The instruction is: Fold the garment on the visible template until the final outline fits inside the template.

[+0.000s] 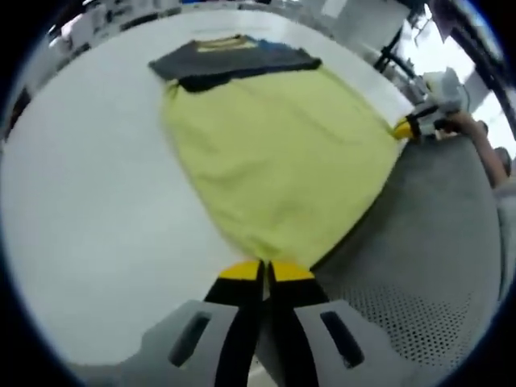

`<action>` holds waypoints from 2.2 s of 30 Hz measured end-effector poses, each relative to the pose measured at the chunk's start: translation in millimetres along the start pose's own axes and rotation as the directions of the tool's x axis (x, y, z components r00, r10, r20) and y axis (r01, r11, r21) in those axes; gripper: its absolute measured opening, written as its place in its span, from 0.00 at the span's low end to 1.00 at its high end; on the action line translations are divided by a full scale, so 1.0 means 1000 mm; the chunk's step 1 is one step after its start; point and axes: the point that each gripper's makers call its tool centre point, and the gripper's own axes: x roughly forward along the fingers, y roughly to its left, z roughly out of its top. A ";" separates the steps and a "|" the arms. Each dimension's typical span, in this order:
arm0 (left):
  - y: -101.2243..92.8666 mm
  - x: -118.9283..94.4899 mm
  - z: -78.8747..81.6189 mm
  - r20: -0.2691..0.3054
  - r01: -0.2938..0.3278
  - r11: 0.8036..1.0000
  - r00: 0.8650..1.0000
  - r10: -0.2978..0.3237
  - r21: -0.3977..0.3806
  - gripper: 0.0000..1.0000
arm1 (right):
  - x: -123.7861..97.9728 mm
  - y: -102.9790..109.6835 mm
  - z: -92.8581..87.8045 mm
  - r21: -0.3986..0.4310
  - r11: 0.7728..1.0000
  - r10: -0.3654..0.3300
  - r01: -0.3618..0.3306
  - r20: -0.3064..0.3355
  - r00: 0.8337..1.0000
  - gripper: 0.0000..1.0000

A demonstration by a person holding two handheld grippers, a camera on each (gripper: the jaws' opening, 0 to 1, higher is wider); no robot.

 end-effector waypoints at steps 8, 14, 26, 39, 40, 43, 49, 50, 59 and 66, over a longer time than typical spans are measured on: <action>0.000 -0.003 -0.002 0.005 -0.007 1.000 1.000 0.007 0.008 0.00 | -0.003 0.001 0.001 -0.056 0.998 -0.033 0.033 0.003 0.999 0.02; -0.001 -0.023 0.009 0.079 -0.019 1.000 0.997 0.018 0.004 0.00 | -0.023 0.005 0.009 -0.044 0.998 -0.045 0.047 0.061 0.997 0.02; -0.010 -0.050 0.030 0.175 -0.029 1.000 0.984 0.026 0.012 0.00 | -0.051 0.012 0.024 -0.047 0.997 -0.050 0.058 0.166 0.985 0.02; -0.024 -0.076 0.032 0.201 -0.037 0.998 0.979 0.028 0.041 0.00 | -0.092 0.024 0.043 -0.065 0.995 -0.059 0.079 0.274 0.960 0.02; -0.027 -0.080 0.033 0.210 -0.032 0.999 0.977 0.022 0.043 0.00 | -0.096 0.024 0.045 -0.068 0.994 -0.063 0.086 0.285 0.957 0.02; -0.032 -0.090 0.037 0.237 -0.031 0.998 0.971 0.019 0.050 0.00 | -0.108 0.027 0.051 -0.066 0.993 -0.071 0.097 0.324 0.943 0.02; -0.037 -0.109 0.045 0.260 -0.038 0.997 0.965 0.019 0.066 0.00 | -0.129 0.029 0.060 -0.069 0.990 -0.087 0.121 0.374 0.923 0.02; -0.037 -0.112 0.047 0.264 -0.043 0.997 0.964 0.024 0.068 0.00 | -0.131 0.029 0.061 -0.070 0.990 -0.091 0.126 0.381 0.920 0.02; -0.054 -0.135 0.058 0.300 -0.067 0.989 0.953 0.025 0.131 0.00 | -0.152 0.031 0.065 -0.084 0.986 -0.093 0.141 0.424 0.901 0.02; -0.059 -0.154 0.061 0.325 -0.098 0.983 0.945 0.044 0.153 0.00 | -0.176 0.036 0.070 -0.102 0.980 -0.103 0.170 0.469 0.877 0.02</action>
